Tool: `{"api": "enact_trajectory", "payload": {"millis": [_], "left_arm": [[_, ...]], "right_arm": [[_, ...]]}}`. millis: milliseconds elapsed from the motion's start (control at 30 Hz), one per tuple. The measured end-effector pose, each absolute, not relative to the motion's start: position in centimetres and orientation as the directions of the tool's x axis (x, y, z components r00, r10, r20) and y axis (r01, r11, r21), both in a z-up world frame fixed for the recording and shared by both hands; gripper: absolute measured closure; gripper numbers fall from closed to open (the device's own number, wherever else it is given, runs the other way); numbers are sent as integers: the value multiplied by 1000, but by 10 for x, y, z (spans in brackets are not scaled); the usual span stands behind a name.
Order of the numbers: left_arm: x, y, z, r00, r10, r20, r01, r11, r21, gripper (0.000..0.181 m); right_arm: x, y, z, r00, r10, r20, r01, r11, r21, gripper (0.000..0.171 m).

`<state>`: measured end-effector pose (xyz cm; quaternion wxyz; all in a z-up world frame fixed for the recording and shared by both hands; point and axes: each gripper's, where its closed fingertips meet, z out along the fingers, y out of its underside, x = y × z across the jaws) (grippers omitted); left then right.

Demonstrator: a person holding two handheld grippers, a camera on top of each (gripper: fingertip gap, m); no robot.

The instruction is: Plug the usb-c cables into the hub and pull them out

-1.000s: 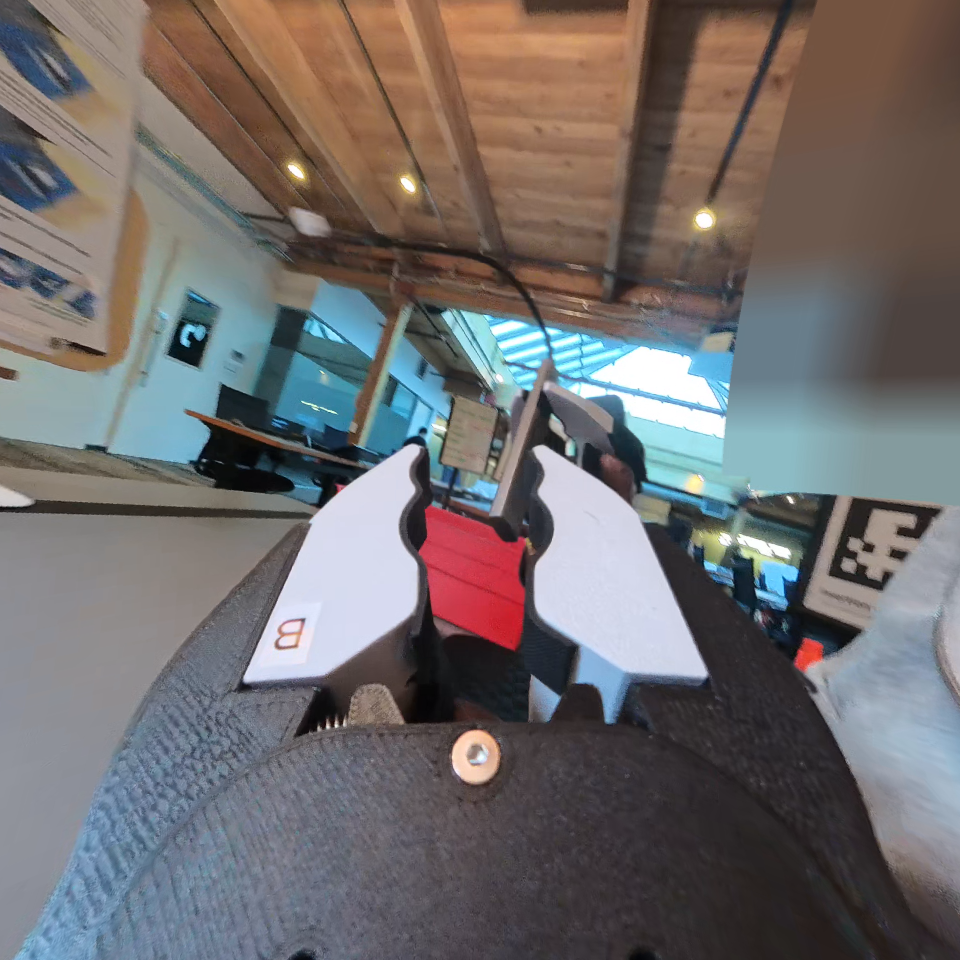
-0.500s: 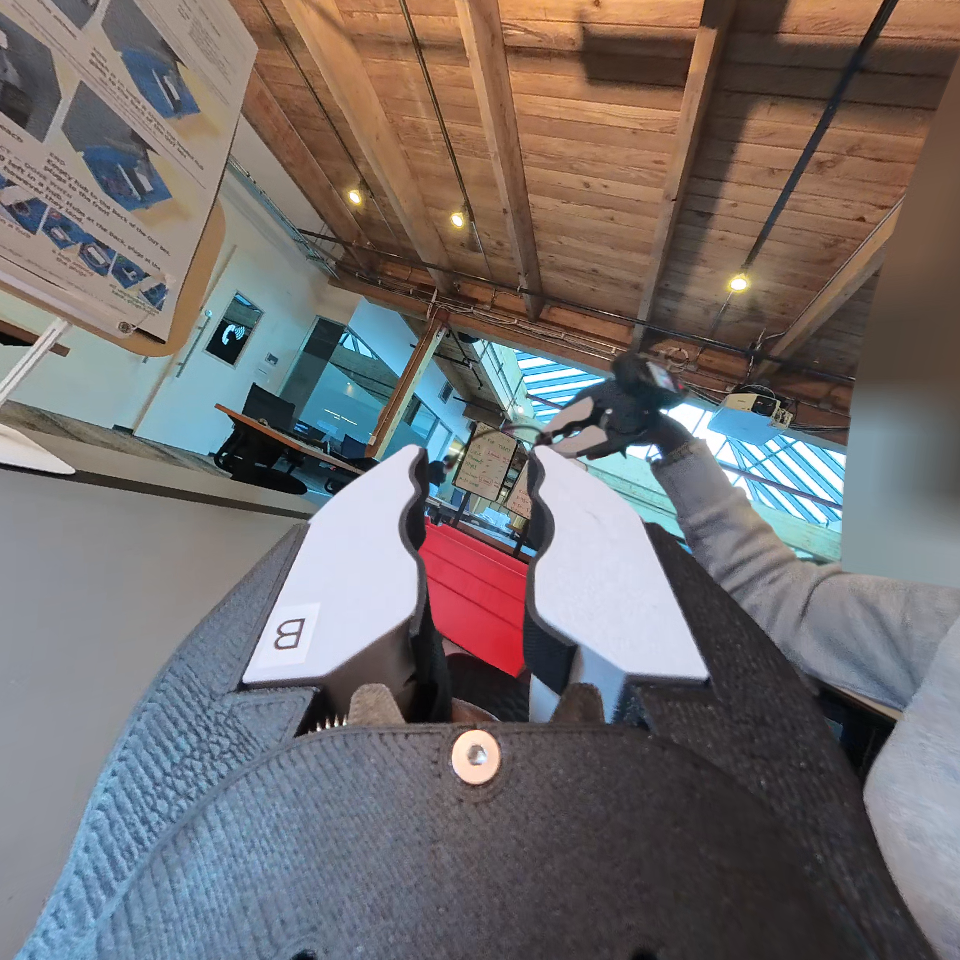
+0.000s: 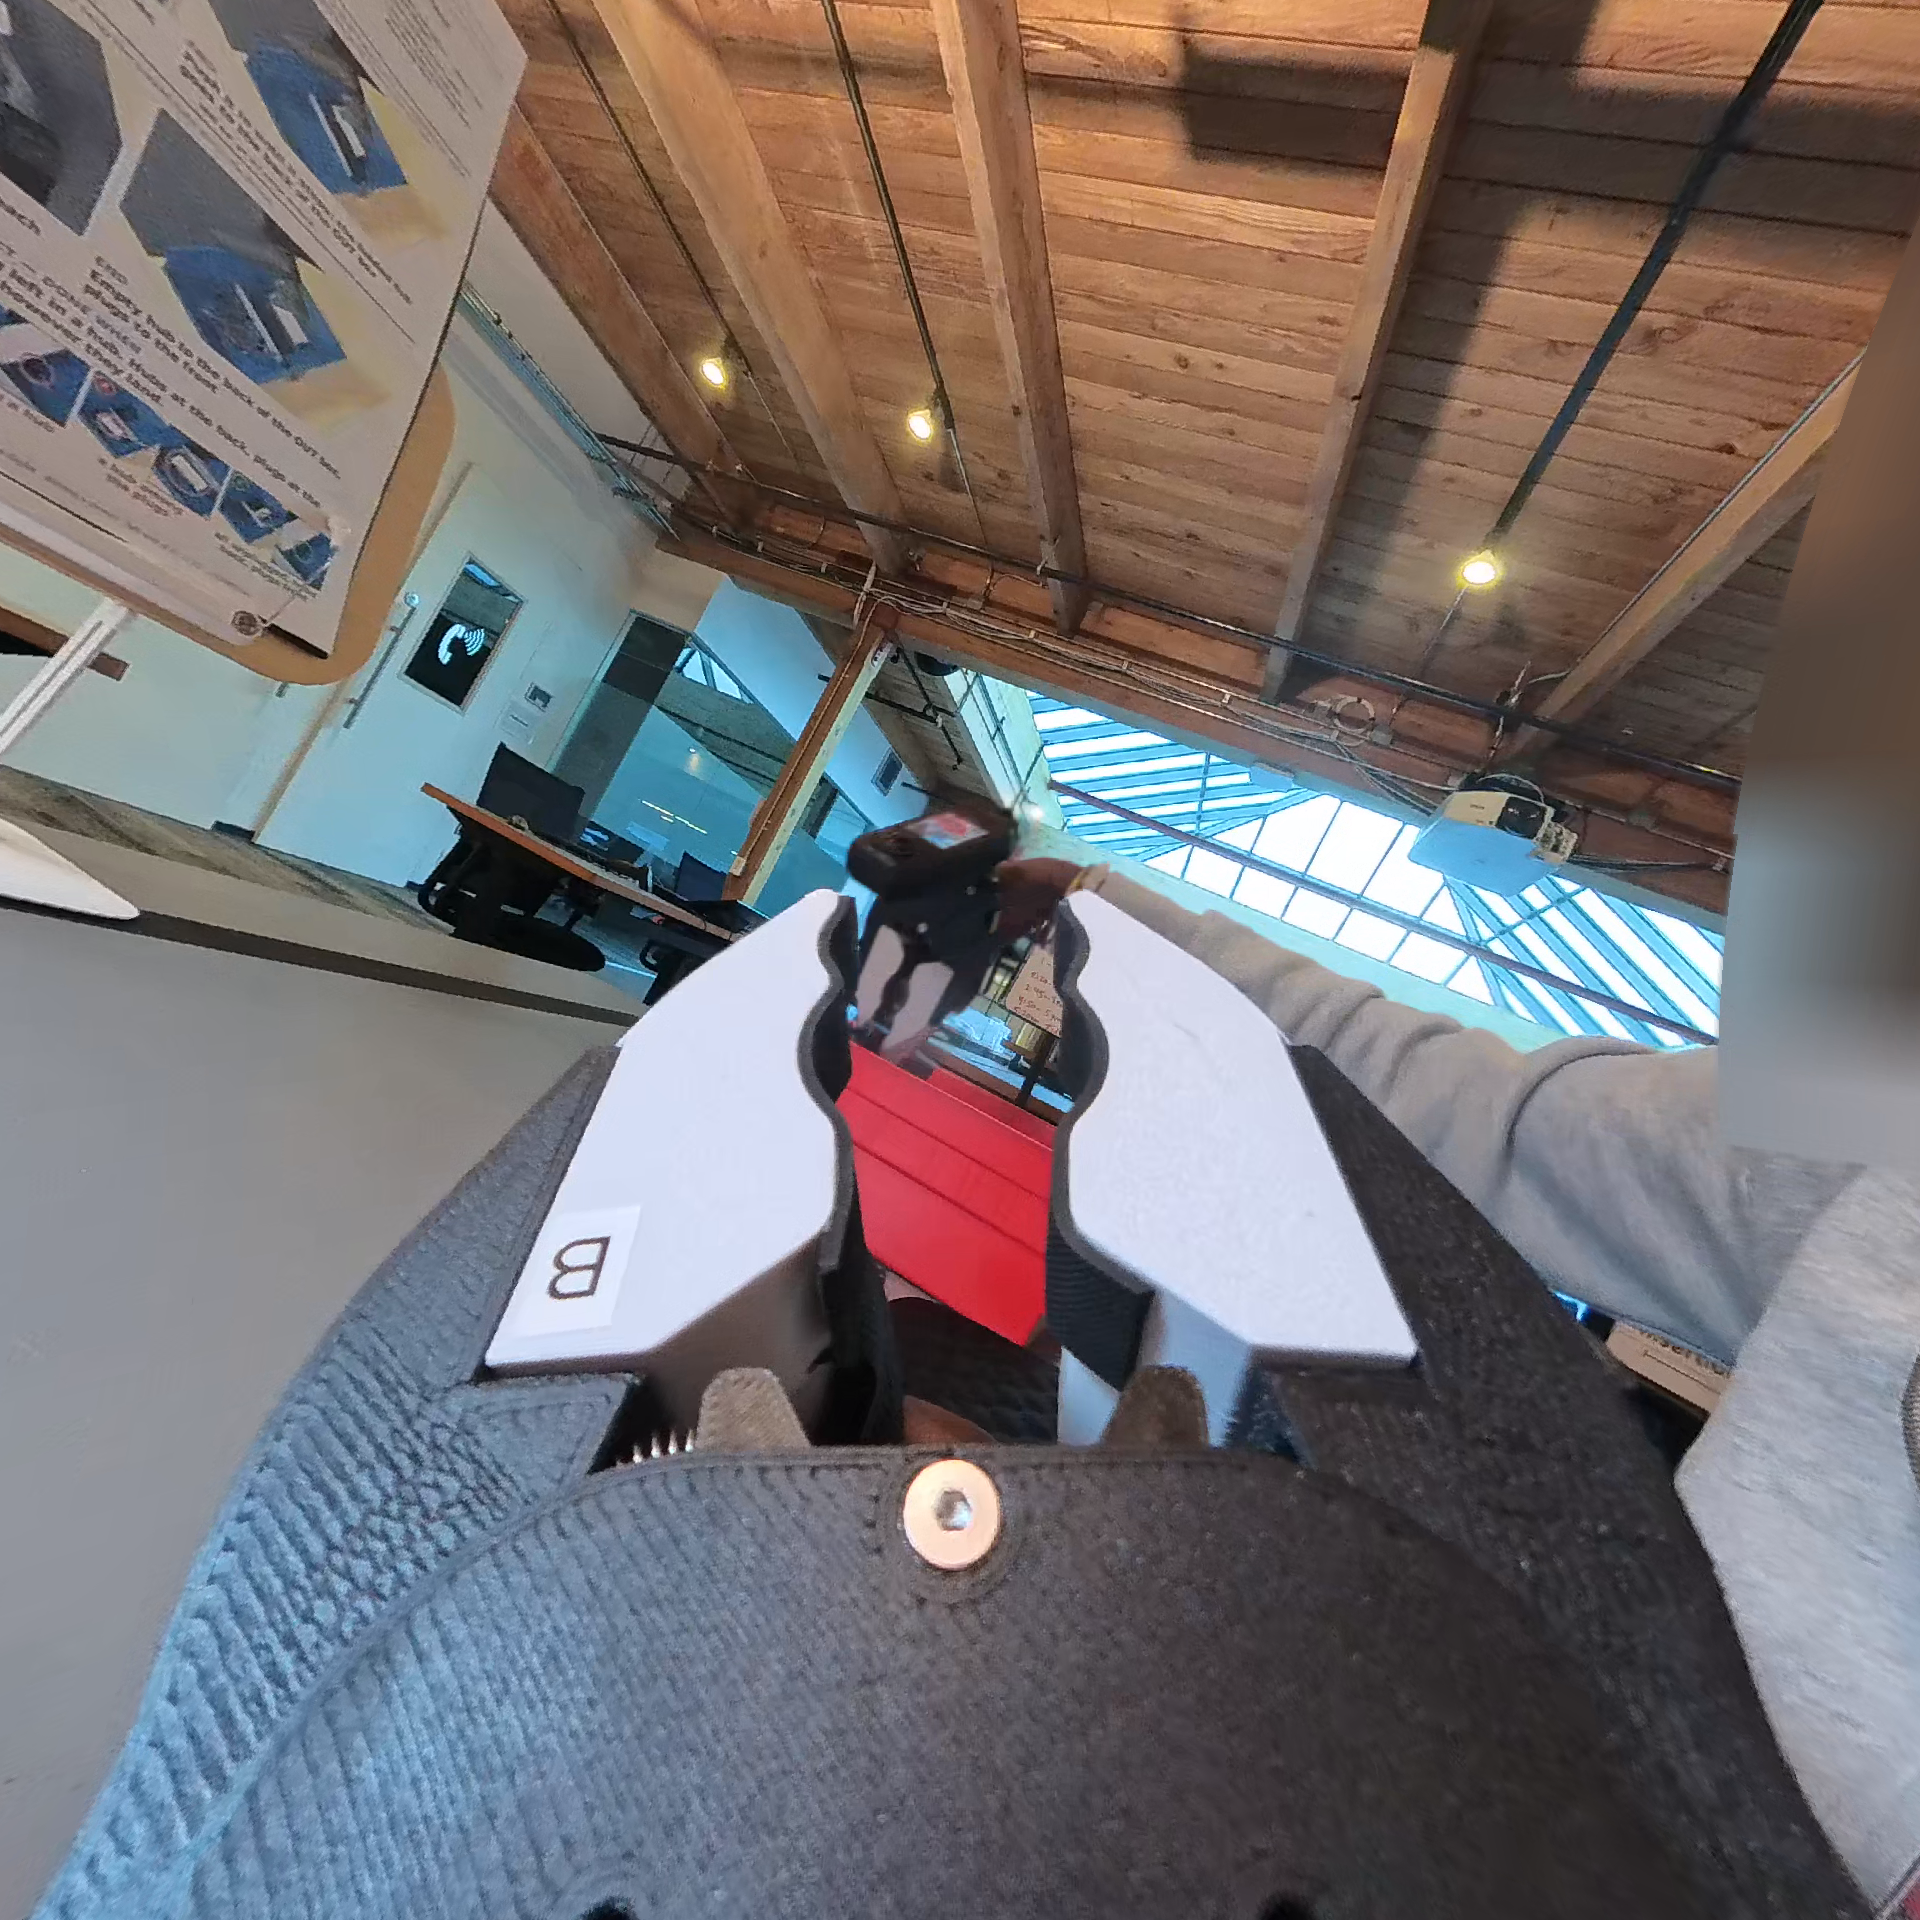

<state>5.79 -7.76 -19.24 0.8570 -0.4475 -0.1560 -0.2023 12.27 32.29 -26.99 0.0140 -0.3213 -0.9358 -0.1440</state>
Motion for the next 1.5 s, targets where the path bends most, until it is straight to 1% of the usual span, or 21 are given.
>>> {"api": "enact_trajectory", "payload": {"millis": [233,333,367,433,467,500,567,667,733,800,867,1000,1033,1100,1133,1200,1267,1333,1367,1400,1500], "left_arm": [[59,-78,-192,867,-222,445,492,517,-701,144],[63,-80,-189,883,-224,413,466,530,-708,142],[64,-79,-188,887,-222,405,458,530,-713,141],[66,-78,-188,893,-222,392,448,524,-724,140],[67,-77,-189,894,-220,389,445,518,-730,140],[67,-76,-189,896,-218,387,443,516,-734,139],[67,-77,-189,896,-216,387,441,518,-733,139],[65,-77,-189,894,-214,393,445,523,-727,139],[66,-76,-189,894,-212,394,445,519,-730,139],[66,-75,-190,898,-206,389,438,515,-737,139],[68,-75,-190,901,-202,384,431,510,-744,139],[82,-95,-177,907,-227,353,420,472,-775,129],[82,-110,-168,929,-192,317,370,489,-790,127],[71,-151,-141,979,-28,201,184,540,-821,125],[62,-173,-128,986,73,149,89,523,-848,122],[44,-219,-114,959,275,65,-54,404,-913,108],[25,-271,-116,861,508,-5,-154,251,-956,92],[9,-323,-127,710,696,-104,-223,82,-971,73],[0,-347,-133,628,767,-129,-222,18,-975,60],[-5,-364,-143,580,802,-142,-191,-36,-981,54],[-7,-377,-181,608,775,-171,-81,-154,-985,48]], "right_arm": [[124,332,-325,-725,688,26,667,693,274,161],[127,327,-338,-678,735,-1,711,657,252,155],[125,329,-340,-675,737,29,719,649,249,150],[127,337,-338,-664,744,81,732,623,275,129],[125,338,-334,-649,753,108,749,609,261,120],[121,337,-329,-629,767,126,773,599,210,110],[106,331,-310,-552,812,190,831,555,43,97],[80,309,-255,-361,882,304,832,452,-322,92],[68,284,-203,-214,901,377,677,415,-607,91],[71,244,-153,-97,944,314,414,325,-850,91],[88,192,-124,-140,975,171,170,194,-966,80],[120,104,-117,-335,942,15,-110,-24,-994,50],[124,87,-121,-371,929,8,-162,-56,-985,38],[127,65,-141,-380,925,20,-215,-67,-974,26],[126,59,-151,-352,935,46,-254,-48,-966,25],[127,41,-170,-355,926,127,-317,9,-948,25],[126,29,-187,-341,928,151,-318,37,-947,25],[125,24,-193,-326,936,132,-356,8,-935,25],[124,24,-196,-314,942,114,-369,-11,-929,25],[122,26,-196,-301,949,90,-386,-35,-922,25],[127,35,-188,-266,963,50,-434,-73,-898,26]]}}
